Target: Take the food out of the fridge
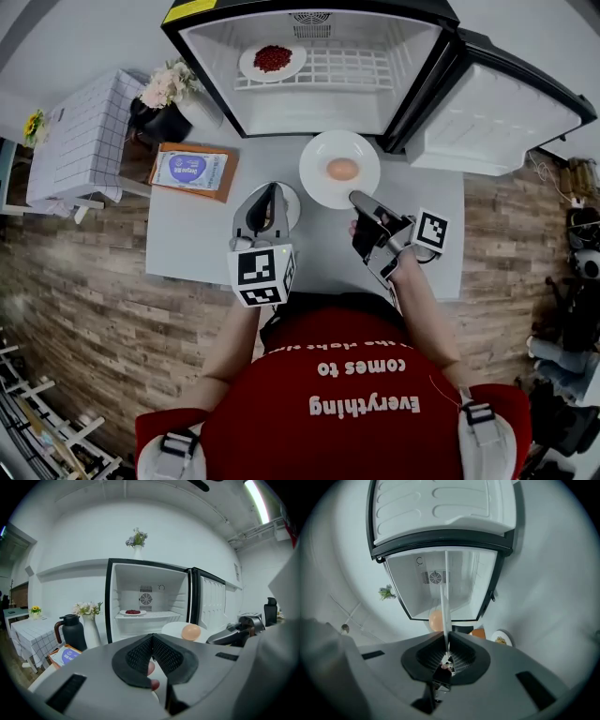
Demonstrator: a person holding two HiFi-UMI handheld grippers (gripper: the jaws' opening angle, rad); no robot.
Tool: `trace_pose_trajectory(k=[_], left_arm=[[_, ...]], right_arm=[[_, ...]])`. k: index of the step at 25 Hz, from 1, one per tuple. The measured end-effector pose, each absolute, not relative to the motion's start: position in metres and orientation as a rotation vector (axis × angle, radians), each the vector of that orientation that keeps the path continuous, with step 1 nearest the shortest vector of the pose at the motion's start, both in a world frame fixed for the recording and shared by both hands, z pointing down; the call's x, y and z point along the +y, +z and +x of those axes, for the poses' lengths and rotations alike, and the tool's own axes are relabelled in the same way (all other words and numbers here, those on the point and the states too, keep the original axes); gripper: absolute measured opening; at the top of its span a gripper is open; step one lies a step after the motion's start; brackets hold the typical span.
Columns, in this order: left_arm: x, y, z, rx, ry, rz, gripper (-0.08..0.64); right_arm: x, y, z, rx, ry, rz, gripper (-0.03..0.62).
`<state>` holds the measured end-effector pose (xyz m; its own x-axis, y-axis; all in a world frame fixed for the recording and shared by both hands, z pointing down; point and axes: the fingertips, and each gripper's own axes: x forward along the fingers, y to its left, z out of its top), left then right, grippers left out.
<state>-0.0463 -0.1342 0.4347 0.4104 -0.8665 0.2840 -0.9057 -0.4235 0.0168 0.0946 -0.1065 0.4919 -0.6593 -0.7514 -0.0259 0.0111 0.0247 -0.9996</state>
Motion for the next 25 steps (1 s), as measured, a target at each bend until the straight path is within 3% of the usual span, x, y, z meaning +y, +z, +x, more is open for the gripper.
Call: trace_pose_trajectory(k=[25], left_arm=[[-0.111,0.462,-0.067,-1.558,0.393,2.386,0.008]], right_arm=[[-0.053,0.67,0.086,1.629,-2.124,-1.05,0.029]])
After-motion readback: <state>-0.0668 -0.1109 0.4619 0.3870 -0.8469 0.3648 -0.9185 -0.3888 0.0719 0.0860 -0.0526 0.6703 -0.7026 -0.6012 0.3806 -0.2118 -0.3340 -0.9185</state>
